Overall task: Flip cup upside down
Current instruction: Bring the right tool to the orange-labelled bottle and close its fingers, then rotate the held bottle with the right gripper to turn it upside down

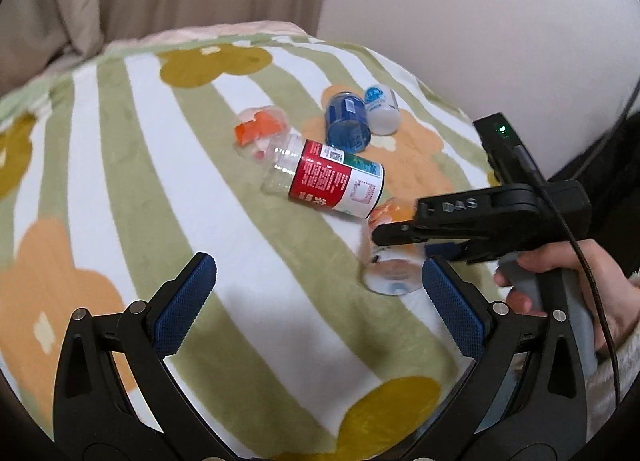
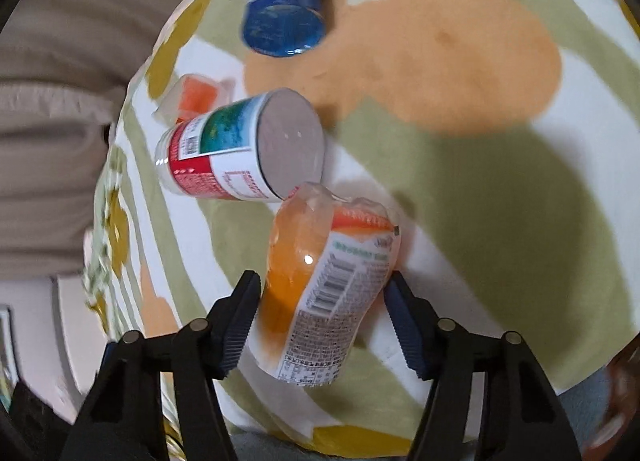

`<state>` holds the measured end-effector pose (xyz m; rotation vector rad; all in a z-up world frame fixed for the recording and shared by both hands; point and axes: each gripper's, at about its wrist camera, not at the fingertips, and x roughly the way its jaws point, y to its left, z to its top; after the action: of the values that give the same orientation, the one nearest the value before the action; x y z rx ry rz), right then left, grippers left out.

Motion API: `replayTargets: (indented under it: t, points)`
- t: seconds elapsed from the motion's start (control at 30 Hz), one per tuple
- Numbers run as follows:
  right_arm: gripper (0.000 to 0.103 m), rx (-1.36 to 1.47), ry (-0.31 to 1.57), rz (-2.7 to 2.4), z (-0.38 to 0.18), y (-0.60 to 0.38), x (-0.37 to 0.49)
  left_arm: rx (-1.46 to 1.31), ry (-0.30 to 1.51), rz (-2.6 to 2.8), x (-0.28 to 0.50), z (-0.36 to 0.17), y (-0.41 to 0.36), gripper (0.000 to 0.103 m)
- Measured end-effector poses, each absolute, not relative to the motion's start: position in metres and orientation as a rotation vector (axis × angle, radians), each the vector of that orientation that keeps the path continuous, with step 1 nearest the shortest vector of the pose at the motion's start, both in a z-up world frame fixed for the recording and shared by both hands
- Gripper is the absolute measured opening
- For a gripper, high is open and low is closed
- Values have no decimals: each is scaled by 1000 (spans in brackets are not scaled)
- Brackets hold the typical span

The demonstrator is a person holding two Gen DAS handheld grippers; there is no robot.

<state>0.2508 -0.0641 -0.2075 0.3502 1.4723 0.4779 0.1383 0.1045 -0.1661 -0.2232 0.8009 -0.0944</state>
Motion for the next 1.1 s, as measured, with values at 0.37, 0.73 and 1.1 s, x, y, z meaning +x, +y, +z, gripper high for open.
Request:
replayTargets:
  t: [0.37,0.73,1.1]
  points:
    - [50,-560,1508,686,-191,0,243,-276,784,-91,133,-168,111,103]
    - [82,-725,1582,682,-209,26,238,-343,760,-107,126,-165,122,103]
    - [84,-727,1663,639,-238,31,253,-359,758,-106,123,-165,123,103]
